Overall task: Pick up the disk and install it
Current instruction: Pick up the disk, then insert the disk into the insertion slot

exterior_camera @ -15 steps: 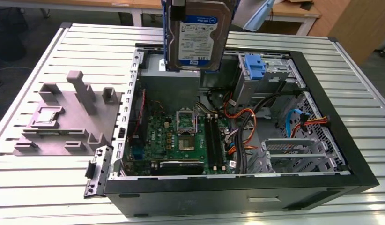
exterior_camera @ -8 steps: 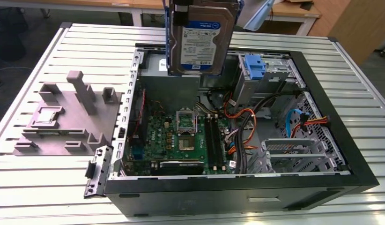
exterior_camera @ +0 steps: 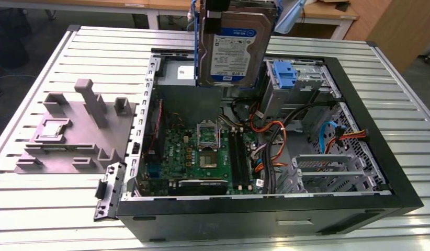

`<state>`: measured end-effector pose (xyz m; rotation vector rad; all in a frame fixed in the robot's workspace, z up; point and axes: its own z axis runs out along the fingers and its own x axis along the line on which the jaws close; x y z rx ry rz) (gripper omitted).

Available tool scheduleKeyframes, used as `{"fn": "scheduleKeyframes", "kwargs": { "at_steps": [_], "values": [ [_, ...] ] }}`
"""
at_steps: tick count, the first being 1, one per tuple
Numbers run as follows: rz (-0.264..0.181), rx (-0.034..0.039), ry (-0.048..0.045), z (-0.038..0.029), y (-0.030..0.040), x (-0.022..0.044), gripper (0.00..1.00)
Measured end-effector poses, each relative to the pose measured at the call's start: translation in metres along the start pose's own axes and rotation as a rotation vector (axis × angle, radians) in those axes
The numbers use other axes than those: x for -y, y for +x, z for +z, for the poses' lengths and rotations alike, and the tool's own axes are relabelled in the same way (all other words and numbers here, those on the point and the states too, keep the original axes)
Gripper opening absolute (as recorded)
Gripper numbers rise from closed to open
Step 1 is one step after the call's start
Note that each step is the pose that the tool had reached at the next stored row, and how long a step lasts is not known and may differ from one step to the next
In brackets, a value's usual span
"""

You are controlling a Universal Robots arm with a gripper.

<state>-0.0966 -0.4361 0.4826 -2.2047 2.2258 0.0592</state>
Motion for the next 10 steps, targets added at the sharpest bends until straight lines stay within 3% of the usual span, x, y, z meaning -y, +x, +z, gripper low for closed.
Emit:
{"fn": "scheduleKeyframes", "kwargs": {
  "at_steps": [10],
  "values": [
    [0.002,-0.0001,0.0,0.0,0.0,0.0,0.37]
  ]
}}
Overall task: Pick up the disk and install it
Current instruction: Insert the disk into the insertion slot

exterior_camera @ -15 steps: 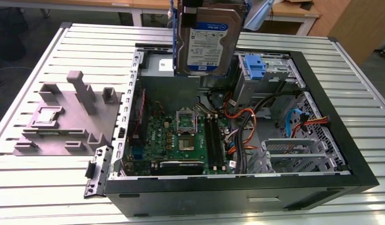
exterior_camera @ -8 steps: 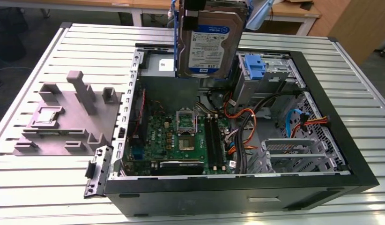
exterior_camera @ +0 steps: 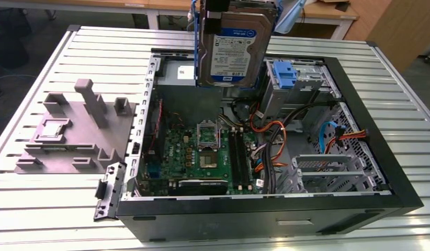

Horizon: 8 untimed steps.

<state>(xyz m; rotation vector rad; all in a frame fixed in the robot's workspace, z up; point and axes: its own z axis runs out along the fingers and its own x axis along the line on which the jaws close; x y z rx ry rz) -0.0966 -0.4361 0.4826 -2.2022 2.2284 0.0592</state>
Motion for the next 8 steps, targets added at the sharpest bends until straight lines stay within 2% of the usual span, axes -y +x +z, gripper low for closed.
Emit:
{"fn": "scheduleKeyframes", "kwargs": {
  "at_steps": [4,8],
  "values": [
    [0.0,0.0001,0.0,0.0,0.0004,0.0,0.37],
    [0.0,0.0,0.0,-0.0002,0.0057,0.0001,0.37]
  ]
}}
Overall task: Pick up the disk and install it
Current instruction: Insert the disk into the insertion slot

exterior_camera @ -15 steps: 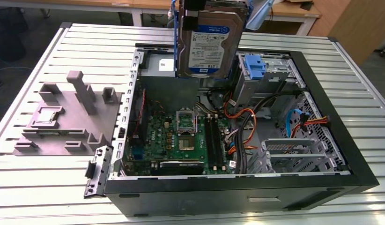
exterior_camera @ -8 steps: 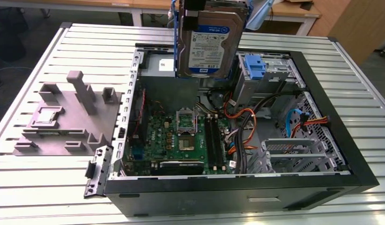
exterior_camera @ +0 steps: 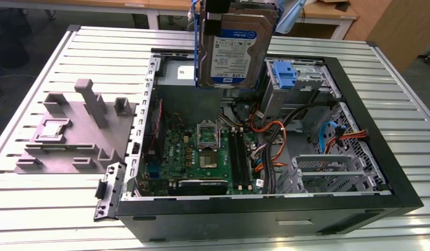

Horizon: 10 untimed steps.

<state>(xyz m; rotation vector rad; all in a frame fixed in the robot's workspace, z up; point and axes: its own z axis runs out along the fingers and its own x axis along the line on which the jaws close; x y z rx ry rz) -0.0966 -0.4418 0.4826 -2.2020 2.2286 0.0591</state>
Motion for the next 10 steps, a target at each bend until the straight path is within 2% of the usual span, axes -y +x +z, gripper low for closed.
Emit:
{"fn": "scheduleKeyframes", "kwargs": {
  "at_steps": [3,10],
  "values": [
    [0.0,0.0001,0.0,-0.0001,0.0034,0.0,0.37],
    [0.0,0.0001,0.0,-0.0001,0.006,0.0,0.37]
  ]
}}
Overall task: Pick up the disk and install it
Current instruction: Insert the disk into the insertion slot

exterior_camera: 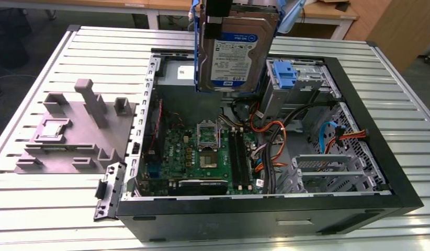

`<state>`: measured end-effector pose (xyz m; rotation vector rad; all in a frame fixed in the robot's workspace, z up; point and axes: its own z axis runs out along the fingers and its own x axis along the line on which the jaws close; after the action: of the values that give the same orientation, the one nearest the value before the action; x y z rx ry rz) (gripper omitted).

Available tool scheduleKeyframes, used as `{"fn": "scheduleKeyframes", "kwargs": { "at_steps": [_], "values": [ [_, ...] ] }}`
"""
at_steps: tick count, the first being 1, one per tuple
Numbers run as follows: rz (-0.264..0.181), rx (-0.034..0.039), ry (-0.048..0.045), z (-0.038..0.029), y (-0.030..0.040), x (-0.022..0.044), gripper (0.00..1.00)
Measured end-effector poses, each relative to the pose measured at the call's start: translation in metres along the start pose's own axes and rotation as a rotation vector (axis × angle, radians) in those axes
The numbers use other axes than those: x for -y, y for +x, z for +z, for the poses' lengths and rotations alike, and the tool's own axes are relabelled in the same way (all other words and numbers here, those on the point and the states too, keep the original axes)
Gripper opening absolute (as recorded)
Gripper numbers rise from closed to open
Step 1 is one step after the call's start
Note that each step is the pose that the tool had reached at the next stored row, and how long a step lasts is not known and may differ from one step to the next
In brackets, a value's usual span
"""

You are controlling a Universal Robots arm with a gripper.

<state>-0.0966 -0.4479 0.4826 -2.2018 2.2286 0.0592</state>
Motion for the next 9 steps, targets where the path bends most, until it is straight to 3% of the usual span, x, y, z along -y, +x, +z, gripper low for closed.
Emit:
{"fn": "scheduleKeyframes", "kwargs": {
  "at_steps": [9],
  "values": [
    [0.0,0.0,0.0,-0.0001,0.003,0.0,0.37]
  ]
}}
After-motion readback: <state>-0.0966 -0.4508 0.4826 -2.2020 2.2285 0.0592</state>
